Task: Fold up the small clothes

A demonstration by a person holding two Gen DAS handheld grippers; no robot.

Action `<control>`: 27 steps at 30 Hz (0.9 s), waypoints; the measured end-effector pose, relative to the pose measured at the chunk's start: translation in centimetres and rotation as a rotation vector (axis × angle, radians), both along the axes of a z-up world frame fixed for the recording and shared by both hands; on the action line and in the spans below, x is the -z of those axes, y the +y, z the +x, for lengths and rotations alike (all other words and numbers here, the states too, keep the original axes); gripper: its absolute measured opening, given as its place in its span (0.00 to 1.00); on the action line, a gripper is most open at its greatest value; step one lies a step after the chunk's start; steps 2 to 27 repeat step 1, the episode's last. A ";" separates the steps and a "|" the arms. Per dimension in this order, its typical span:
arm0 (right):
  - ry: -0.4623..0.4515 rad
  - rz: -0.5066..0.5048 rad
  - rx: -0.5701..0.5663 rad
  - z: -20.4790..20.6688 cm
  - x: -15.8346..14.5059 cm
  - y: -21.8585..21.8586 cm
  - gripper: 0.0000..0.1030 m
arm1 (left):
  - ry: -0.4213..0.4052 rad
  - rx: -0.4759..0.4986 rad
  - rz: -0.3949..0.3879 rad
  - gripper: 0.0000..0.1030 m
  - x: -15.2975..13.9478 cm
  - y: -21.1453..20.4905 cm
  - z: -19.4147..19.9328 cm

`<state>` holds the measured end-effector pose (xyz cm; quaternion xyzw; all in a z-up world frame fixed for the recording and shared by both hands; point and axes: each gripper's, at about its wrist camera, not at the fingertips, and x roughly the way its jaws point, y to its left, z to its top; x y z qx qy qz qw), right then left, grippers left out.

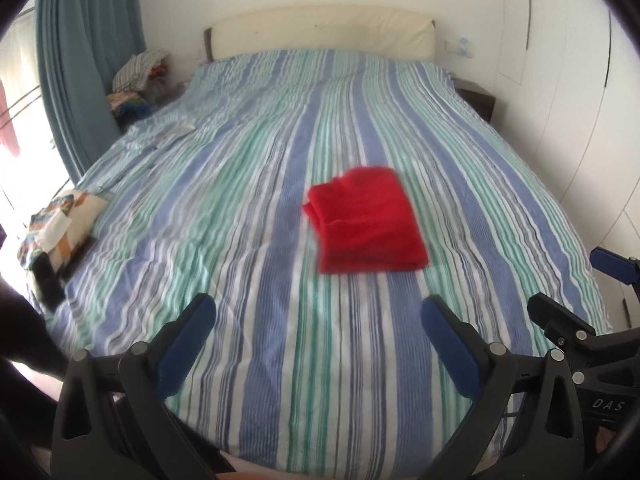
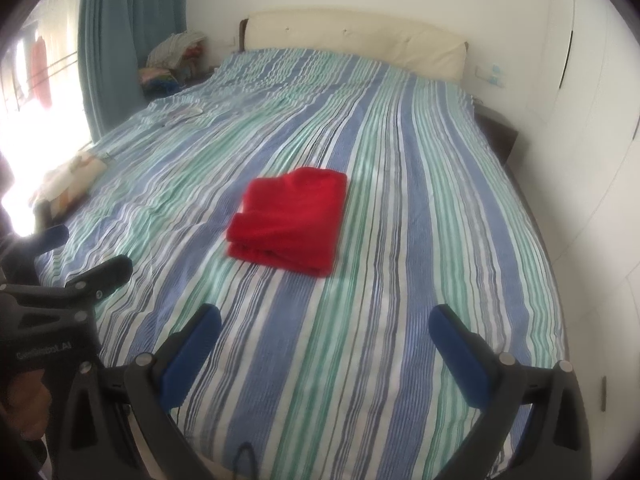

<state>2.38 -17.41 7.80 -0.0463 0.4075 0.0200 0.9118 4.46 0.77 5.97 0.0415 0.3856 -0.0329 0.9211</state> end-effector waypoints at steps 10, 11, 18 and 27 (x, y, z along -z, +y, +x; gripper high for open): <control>0.000 0.003 0.000 0.1 0.0 0.0 0.99 | -0.012 -0.008 0.015 1.00 -0.1 -0.1 -0.1; 0.000 0.003 0.000 0.1 0.0 0.0 0.99 | -0.012 -0.008 0.015 1.00 -0.1 -0.1 -0.1; 0.000 0.003 0.000 0.1 0.0 0.0 0.99 | -0.012 -0.008 0.015 1.00 -0.1 -0.1 -0.1; 0.000 0.003 0.000 0.1 0.0 0.0 0.99 | -0.012 -0.008 0.015 1.00 -0.1 -0.1 -0.1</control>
